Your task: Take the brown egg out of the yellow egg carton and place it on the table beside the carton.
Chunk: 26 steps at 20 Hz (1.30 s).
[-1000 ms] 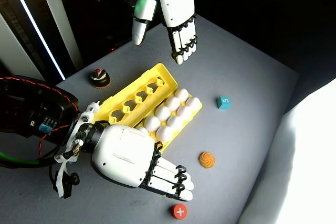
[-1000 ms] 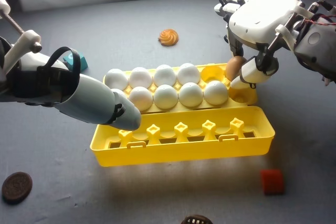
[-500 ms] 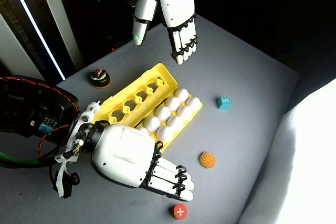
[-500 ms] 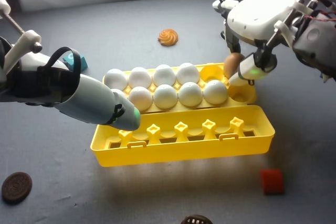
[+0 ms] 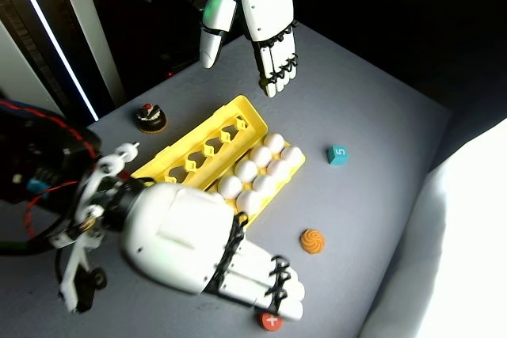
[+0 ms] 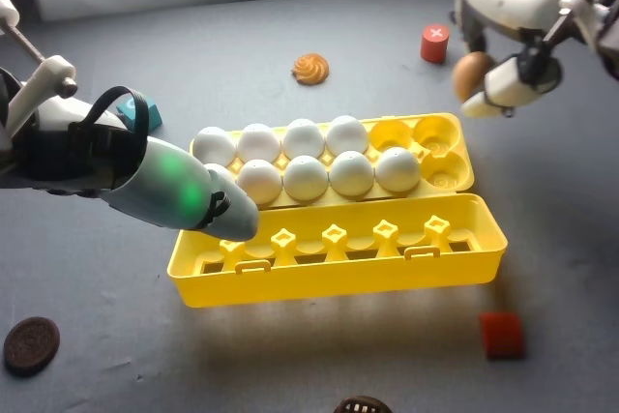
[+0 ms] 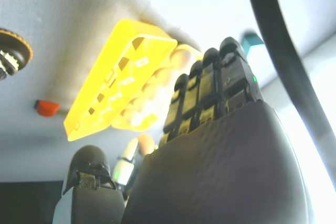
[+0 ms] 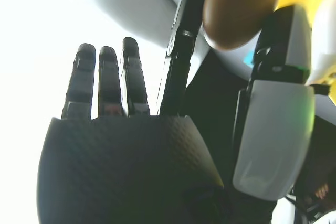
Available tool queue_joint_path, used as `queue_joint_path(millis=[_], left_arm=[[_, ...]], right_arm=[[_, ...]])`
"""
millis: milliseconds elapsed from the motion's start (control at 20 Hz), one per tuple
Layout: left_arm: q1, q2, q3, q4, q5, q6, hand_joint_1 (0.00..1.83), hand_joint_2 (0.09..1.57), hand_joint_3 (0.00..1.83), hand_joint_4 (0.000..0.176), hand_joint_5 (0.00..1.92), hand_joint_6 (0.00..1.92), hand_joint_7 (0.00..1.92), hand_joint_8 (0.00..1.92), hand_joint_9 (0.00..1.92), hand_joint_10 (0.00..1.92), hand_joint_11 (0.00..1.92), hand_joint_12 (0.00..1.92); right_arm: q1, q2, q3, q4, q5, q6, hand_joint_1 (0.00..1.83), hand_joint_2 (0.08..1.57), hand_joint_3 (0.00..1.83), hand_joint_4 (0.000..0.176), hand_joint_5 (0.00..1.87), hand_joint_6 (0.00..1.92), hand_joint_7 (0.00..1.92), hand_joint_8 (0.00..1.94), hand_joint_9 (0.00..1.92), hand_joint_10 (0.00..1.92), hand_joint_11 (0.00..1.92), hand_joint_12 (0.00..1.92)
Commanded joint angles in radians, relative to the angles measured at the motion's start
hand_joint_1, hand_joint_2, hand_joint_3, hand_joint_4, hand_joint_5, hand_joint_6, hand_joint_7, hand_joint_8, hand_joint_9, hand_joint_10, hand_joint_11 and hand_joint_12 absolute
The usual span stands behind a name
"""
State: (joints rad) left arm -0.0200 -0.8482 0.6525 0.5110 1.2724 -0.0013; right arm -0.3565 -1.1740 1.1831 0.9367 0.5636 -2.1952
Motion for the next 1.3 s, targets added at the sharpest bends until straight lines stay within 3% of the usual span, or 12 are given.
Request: queue_joint_path(millis=[0,50,200,300,350,400,650,800,900,1000,1200,1250], left_arm=[[-0.006,-0.001,0.002,0.046,-0.019,-0.003,0.00,1.04,0.01,0.000,0.00,0.00,0.00,0.00,0.00,0.00,0.00,0.00],[-0.006,-0.001,0.002,0.046,-0.019,-0.004,0.00,1.04,0.01,0.000,0.00,0.00,0.00,0.00,0.00,0.00,0.00,0.00],[-0.006,0.000,0.002,0.046,-0.019,-0.007,0.00,1.04,0.01,0.000,0.00,0.00,0.00,0.00,0.00,0.00,0.00,0.00],[-0.006,0.000,0.002,0.046,-0.019,-0.008,0.00,1.04,0.01,0.000,0.00,0.00,0.00,0.00,0.00,0.00,0.00,0.00],[-0.006,0.000,0.002,0.046,-0.019,-0.008,0.00,1.03,0.01,0.000,0.00,0.00,0.00,0.00,0.00,0.00,0.00,0.00],[-0.006,0.000,0.002,0.046,-0.019,-0.008,0.00,1.03,0.01,0.000,0.00,0.00,0.00,0.00,0.00,0.00,0.00,0.00],[-0.006,0.000,0.003,0.046,-0.019,-0.008,0.00,1.04,0.01,0.000,0.00,0.00,0.00,0.00,0.00,0.00,0.00,0.00],[-0.006,0.000,0.003,0.046,-0.019,-0.008,0.00,1.04,0.01,0.000,0.00,0.00,0.00,0.00,0.00,0.00,0.00,0.00],[-0.006,0.000,0.003,0.046,-0.019,-0.008,0.00,1.04,0.01,0.000,0.00,0.00,0.00,0.00,0.00,0.00,0.00,0.00],[-0.006,0.000,0.003,0.046,-0.019,-0.008,0.00,1.04,0.01,0.000,0.00,0.00,0.00,0.00,0.00,0.00,0.00,0.00],[-0.006,0.000,0.003,0.046,-0.019,-0.008,0.00,1.04,0.01,0.000,0.00,0.00,0.00,0.00,0.00,0.00,0.00,0.00],[-0.006,0.000,0.003,0.046,-0.019,-0.008,0.00,1.04,0.00,0.000,0.00,0.00,0.00,0.00,0.00,0.00,0.00,0.00]], right_arm=[[-0.004,0.012,-0.004,-0.034,0.085,-0.005,1.11,1.01,0.00,0.112,1.24,0.53,0.14,0.00,0.00,0.00,0.00,0.00],[-0.025,0.028,-0.012,-0.034,0.092,-0.010,1.09,1.01,0.00,0.148,1.22,0.57,0.12,0.00,0.00,0.00,0.00,0.00],[-0.068,0.046,-0.016,-0.035,0.103,-0.014,1.10,1.01,0.00,0.142,1.23,0.55,0.15,0.01,0.00,0.00,0.00,0.00],[-0.089,0.046,-0.010,-0.048,0.104,-0.014,1.10,1.00,0.00,0.162,1.26,0.50,0.17,0.00,0.00,0.00,0.00,0.00],[-0.096,0.046,-0.010,-0.053,0.104,-0.012,1.11,1.00,0.00,0.138,1.27,0.49,0.17,0.00,0.00,0.00,0.00,0.00],[-0.105,0.044,-0.010,-0.061,0.105,-0.008,1.11,1.00,0.00,0.138,1.27,0.49,0.17,0.00,0.00,0.00,0.00,0.00],[-0.137,0.014,0.006,-0.092,0.109,0.002,1.09,1.00,0.00,0.176,1.25,0.51,0.19,0.00,0.00,0.00,0.00,0.00],[-0.140,-0.002,0.008,-0.099,0.110,0.002,1.11,1.00,0.00,0.144,1.27,0.50,0.21,0.00,0.00,0.00,0.00,0.00],[-0.140,-0.015,0.009,-0.110,0.118,0.003,1.10,1.01,0.00,0.142,1.25,0.53,0.19,0.00,0.00,0.00,0.00,0.00],[-0.138,-0.025,0.012,-0.113,0.119,0.002,1.10,0.99,0.00,0.172,1.31,0.41,0.25,0.00,0.00,0.00,0.00,0.00],[-0.128,-0.040,0.014,-0.121,0.127,0.003,1.10,0.98,0.00,0.176,1.33,0.34,0.18,0.00,0.00,0.00,0.00,0.00],[-0.126,-0.043,0.014,-0.124,0.133,0.003,1.01,0.88,0.00,0.128,1.17,0.13,0.16,0.00,0.00,0.00,0.00,0.00]])
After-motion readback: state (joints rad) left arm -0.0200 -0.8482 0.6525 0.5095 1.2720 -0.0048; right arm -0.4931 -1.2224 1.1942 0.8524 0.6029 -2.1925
